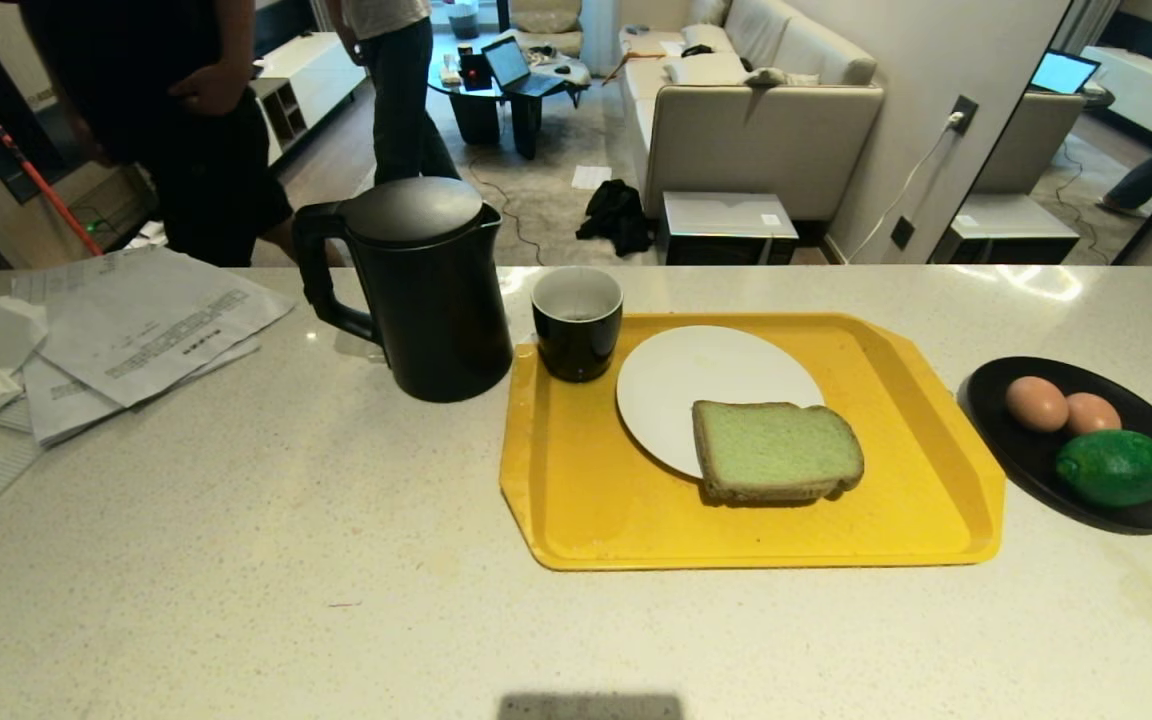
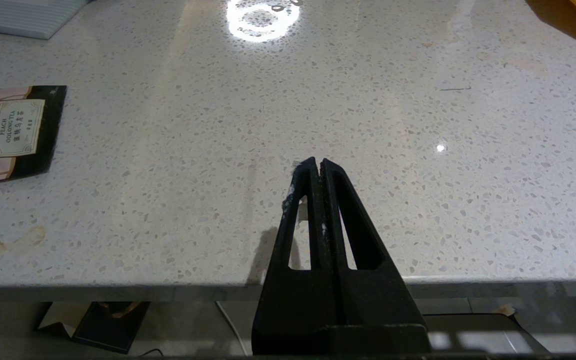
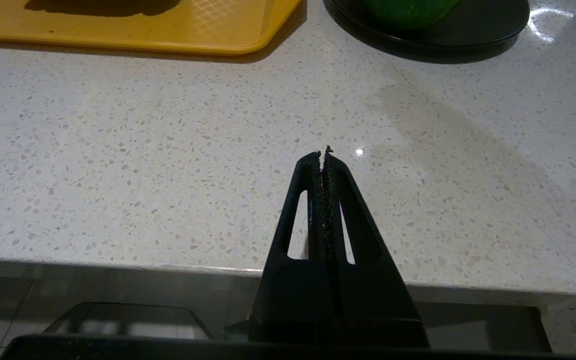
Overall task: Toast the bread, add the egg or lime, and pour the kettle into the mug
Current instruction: Pick up the bread slice
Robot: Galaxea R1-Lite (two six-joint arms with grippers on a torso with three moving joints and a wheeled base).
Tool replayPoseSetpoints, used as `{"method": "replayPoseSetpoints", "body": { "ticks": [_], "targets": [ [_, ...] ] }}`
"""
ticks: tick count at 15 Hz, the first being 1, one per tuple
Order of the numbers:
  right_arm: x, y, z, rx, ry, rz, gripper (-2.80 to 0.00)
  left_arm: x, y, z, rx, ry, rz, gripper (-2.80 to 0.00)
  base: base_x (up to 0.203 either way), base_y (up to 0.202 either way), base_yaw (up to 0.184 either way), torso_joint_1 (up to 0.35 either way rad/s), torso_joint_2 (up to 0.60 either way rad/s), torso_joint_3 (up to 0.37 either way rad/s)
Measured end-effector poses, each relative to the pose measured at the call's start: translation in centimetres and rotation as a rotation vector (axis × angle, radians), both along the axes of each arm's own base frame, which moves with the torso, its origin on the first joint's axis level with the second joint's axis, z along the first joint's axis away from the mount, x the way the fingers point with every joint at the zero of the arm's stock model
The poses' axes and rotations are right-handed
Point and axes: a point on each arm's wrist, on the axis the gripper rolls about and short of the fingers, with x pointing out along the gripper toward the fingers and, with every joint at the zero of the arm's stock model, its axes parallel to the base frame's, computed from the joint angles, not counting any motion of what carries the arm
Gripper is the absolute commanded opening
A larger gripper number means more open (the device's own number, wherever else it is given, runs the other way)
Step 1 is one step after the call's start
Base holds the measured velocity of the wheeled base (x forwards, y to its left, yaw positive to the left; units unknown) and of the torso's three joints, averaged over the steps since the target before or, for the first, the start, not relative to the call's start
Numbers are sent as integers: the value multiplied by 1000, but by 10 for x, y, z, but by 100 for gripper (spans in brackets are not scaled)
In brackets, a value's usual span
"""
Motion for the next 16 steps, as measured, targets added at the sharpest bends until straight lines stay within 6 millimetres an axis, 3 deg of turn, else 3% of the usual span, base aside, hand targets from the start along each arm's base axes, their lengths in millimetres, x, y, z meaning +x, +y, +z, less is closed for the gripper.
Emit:
{"method": "replayPoseSetpoints", "body": {
  "ticks": [16],
  "targets": [
    [0, 0, 0, -8, 0, 6, -280, 0, 0, 0, 0, 0, 0, -280, 0, 0, 0, 0, 0, 0]
  ]
}}
